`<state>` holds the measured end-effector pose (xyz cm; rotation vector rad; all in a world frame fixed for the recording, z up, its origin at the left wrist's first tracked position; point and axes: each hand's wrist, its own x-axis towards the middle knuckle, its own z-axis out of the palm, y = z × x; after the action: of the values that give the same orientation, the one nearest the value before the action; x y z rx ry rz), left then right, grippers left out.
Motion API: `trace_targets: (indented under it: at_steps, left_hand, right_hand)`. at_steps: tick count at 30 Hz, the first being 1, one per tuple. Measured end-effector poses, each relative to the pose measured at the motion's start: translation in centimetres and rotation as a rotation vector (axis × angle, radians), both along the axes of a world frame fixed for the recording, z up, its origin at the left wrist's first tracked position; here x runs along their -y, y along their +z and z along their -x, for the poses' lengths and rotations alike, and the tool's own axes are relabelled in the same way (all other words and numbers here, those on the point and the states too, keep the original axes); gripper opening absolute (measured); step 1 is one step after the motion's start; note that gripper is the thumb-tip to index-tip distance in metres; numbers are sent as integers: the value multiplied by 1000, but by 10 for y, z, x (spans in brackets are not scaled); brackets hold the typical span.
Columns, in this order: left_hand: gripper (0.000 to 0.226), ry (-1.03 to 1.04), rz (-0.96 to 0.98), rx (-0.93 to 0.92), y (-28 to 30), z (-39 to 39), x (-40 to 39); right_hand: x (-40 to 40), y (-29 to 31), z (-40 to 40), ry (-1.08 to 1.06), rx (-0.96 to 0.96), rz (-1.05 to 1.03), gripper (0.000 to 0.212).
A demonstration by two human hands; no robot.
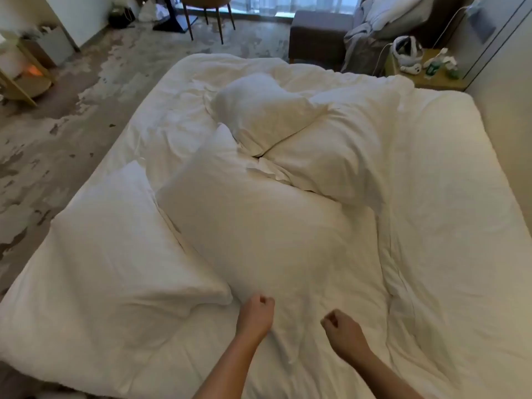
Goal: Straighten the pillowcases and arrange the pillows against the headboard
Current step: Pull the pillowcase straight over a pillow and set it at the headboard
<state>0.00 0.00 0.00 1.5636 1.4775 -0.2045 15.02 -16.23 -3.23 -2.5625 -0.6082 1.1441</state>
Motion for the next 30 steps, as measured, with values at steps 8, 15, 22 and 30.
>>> trace_targets:
  at_steps: [8, 15, 22, 30]
  left_hand:
    - [45, 25, -246, 86, 1, -104, -102]
    - [63, -154, -383, 49, -23, -131, -189]
    - [70, -410, -498, -39, -78, -108, -244]
    - [72, -446, -578, -21, -112, -92, -245]
  right_hand:
    - [-124, -1, -100, 48, 100, -194, 49]
    - [-217, -7, -144, 127, 171, -202, 68]
    - [-301, -41, -173, 159, 250, -206, 71]
    - [-335, -74, -191, 168, 313, -7, 114]
